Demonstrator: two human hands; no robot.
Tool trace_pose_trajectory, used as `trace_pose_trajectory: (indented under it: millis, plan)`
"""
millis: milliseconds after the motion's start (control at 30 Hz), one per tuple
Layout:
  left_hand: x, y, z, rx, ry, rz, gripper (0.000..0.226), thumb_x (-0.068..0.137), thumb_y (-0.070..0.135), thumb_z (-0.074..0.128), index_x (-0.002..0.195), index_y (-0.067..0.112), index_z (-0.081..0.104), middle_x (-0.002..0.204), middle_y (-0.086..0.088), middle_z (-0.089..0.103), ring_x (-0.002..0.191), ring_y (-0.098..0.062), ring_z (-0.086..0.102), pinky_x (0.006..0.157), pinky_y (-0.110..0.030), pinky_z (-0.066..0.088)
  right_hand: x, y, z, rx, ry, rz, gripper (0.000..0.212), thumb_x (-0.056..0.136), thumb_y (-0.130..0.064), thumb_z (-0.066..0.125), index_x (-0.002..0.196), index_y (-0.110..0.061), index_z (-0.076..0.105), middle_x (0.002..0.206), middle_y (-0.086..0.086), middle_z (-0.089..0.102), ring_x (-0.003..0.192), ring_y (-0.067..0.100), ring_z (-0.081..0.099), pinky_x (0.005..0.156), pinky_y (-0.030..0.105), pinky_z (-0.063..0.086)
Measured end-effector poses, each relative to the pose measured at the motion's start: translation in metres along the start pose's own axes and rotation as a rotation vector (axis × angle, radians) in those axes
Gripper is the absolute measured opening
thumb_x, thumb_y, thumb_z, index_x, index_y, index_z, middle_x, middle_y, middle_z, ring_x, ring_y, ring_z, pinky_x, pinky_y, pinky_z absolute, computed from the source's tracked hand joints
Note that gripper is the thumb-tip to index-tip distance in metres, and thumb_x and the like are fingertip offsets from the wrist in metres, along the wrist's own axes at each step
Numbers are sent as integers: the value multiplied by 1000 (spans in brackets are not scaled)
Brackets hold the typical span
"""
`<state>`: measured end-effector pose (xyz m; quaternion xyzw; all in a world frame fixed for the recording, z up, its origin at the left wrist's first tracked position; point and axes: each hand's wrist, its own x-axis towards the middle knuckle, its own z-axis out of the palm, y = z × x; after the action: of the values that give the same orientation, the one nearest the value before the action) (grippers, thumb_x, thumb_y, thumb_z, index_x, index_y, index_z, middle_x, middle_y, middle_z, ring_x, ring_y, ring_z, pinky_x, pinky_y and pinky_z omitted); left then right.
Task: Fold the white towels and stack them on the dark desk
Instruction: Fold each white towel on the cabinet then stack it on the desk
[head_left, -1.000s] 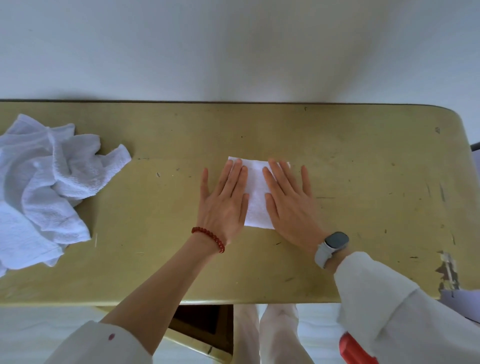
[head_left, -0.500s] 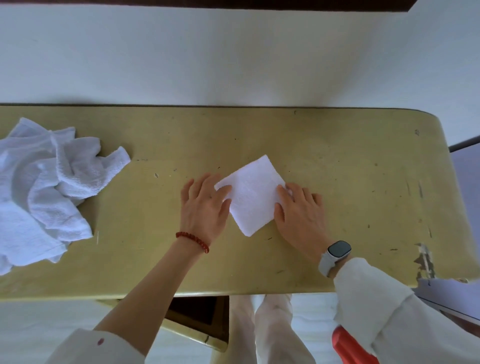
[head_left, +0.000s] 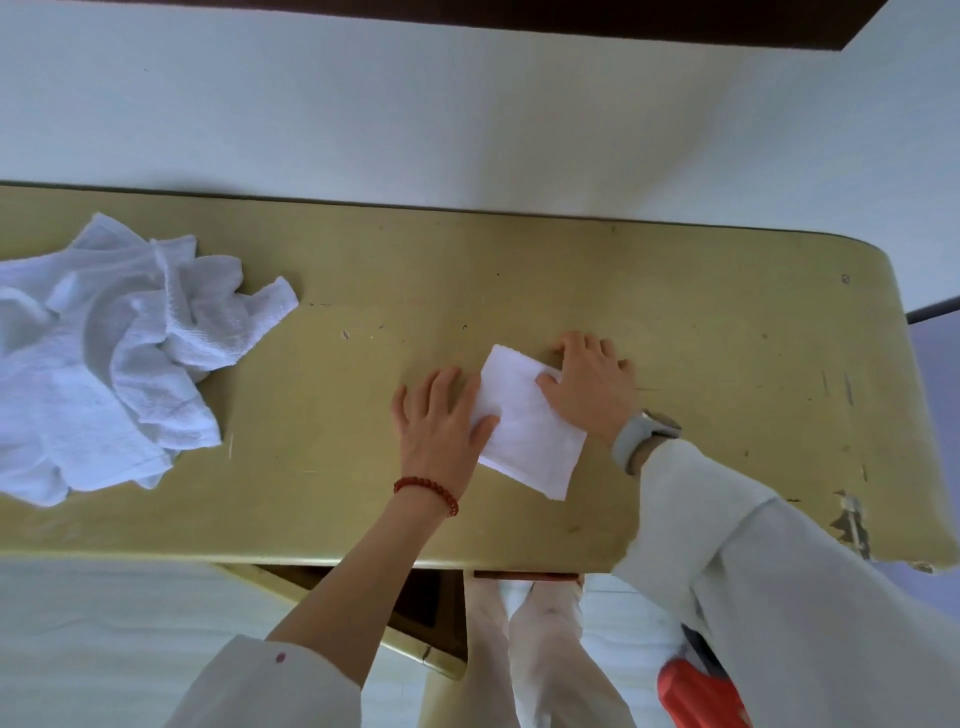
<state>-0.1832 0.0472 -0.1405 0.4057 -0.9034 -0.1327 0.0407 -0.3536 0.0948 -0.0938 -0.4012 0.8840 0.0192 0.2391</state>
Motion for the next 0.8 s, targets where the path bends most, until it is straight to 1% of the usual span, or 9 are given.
trace_pose_trajectory:
  millis: [100,167,233,300,367,500,600,700,800]
  plan:
    - [0,1,0,-27,-3,-7,46,83,44,39,113,16,59,115,-10,60,109,-24,39,94,-59,38,13,-7,-10,15,-175,90,17,86,-29,49,93,-14,50,109,8,52,114,28,41,87,39,29]
    - [-1,3,-1,-37,-33,-18,46,83,44,40,114,16,58,115,-10,61,110,-24,42,94,-60,38,13,-11,-11,3,-261,92,17,84,-26,49,72,-16,43,98,7,47,112,28,41,84,38,28]
    - [-3,7,-4,-68,-39,-38,44,85,41,45,118,15,56,122,-9,58,115,-27,48,99,-59,34,9,-14,-8,0,-233,58,16,82,-23,49,71,-14,42,92,6,44,103,28,41,83,38,31]
    - [-5,9,-10,-132,-67,-95,48,88,36,50,133,16,44,139,-6,43,130,-25,36,112,-51,16,-2,-16,-8,104,-183,-28,14,83,-18,48,72,-13,41,75,3,41,84,26,43,73,32,33]
    - [-13,6,-20,-275,-93,-181,59,89,30,53,141,18,29,147,-3,30,137,-21,23,115,-38,7,-22,-19,-18,205,-159,-169,9,86,-14,48,80,-12,41,72,2,44,73,24,44,66,29,33]
    - [-40,-6,-78,-801,-63,-308,89,76,9,71,145,16,15,141,-4,36,130,-18,34,101,-20,25,-74,-32,-60,81,-69,-593,6,89,-17,51,93,-13,52,85,3,60,79,25,53,71,32,37]
    - [-77,-7,-144,-835,-78,-250,99,70,10,77,145,23,12,134,6,38,125,-5,33,100,-20,26,-117,-52,-97,-71,35,-972,4,88,-18,53,91,-15,55,88,-1,63,76,19,54,71,25,30]
    - [-126,0,-215,-800,-141,-261,78,71,18,78,137,28,36,123,11,50,116,-1,44,97,-19,35,-168,-77,-127,-76,94,-1244,4,86,-15,57,87,-13,54,80,-2,62,69,16,50,73,23,27]
    - [-181,9,-271,-694,-146,-333,28,76,25,73,100,14,64,81,9,59,72,1,53,67,-13,39,-222,-109,-141,-14,83,-1378,9,86,-18,57,88,-16,48,76,-9,54,67,12,41,69,23,25]
